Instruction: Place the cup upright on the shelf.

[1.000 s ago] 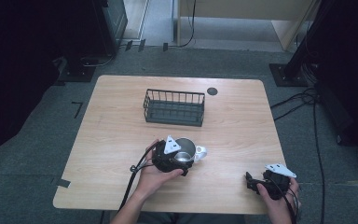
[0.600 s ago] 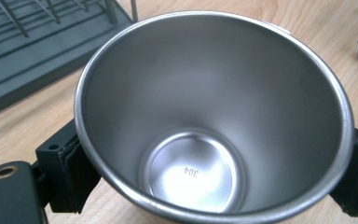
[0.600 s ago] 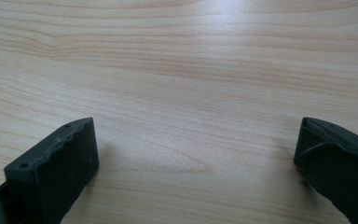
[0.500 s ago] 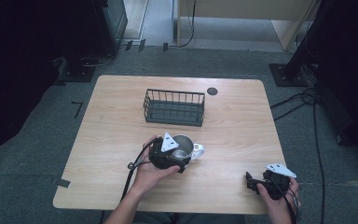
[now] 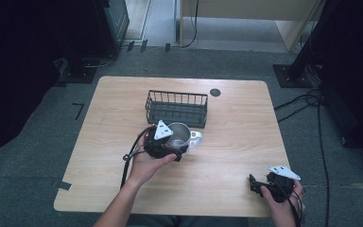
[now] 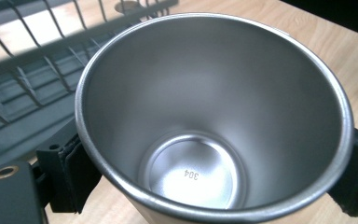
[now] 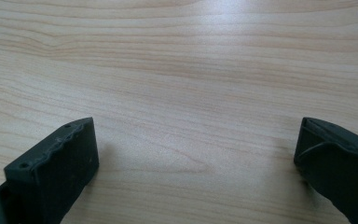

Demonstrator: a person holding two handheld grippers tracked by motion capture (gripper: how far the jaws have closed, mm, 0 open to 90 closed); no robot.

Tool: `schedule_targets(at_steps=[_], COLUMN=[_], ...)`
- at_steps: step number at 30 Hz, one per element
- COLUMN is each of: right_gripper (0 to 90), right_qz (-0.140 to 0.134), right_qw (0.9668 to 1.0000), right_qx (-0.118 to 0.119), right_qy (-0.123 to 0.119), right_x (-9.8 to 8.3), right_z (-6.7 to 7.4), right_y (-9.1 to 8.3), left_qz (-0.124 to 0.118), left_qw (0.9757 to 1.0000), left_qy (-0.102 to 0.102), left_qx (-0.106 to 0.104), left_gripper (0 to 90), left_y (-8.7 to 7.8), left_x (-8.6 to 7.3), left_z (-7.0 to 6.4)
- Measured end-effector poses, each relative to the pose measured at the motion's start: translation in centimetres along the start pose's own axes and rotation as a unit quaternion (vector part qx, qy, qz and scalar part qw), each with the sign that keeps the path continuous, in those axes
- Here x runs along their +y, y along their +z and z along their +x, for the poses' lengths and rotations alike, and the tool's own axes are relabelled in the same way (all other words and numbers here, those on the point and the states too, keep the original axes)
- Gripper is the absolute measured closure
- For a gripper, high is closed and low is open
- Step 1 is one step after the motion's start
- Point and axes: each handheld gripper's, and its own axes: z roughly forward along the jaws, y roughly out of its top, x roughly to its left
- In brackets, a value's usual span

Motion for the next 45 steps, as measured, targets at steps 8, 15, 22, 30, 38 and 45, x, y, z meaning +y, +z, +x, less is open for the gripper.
schedule_targets(at_steps=[8,15,22,30,38,45], right_gripper=[0.0,0.0,0.0,0.0,0.0,0.0], right_qz=[0.0,0.0,0.0,0.0,0.0,0.0], right_qw=[1.0,1.0,1.0,1.0,1.0,1.0], right_qx=[0.0,0.0,0.0,0.0,0.0,0.0], right_qy=[-0.001,0.0,0.0,0.0,0.0,0.0], right_x=[0.0,0.0,0.0,0.0,0.0,0.0], right_z=[0.0,0.0,0.0,0.0,0.0,0.0], right_y=[0.0,0.0,0.0,0.0,0.0,0.0], left_qz=[-0.008,-0.013,-0.019,-0.034,-0.035,-0.035], left_qw=[0.9999,0.9998,0.9996,0.9991,0.9987,0.9984], left_qy=[-0.01,-0.011,-0.011,-0.007,-0.004,0.001], left_qx=[0.007,0.011,0.016,0.023,0.036,0.045], left_gripper=[8.1,8.1,8.1,8.1,8.1,8.1], left_y=[-0.4,-0.6,-0.7,-1.0,-0.8,0.0], left_x=[1.4,2.6,3.8,6.1,7.7,8.9], left_z=[1.9,3.2,4.1,5.5,7.2,8.9])
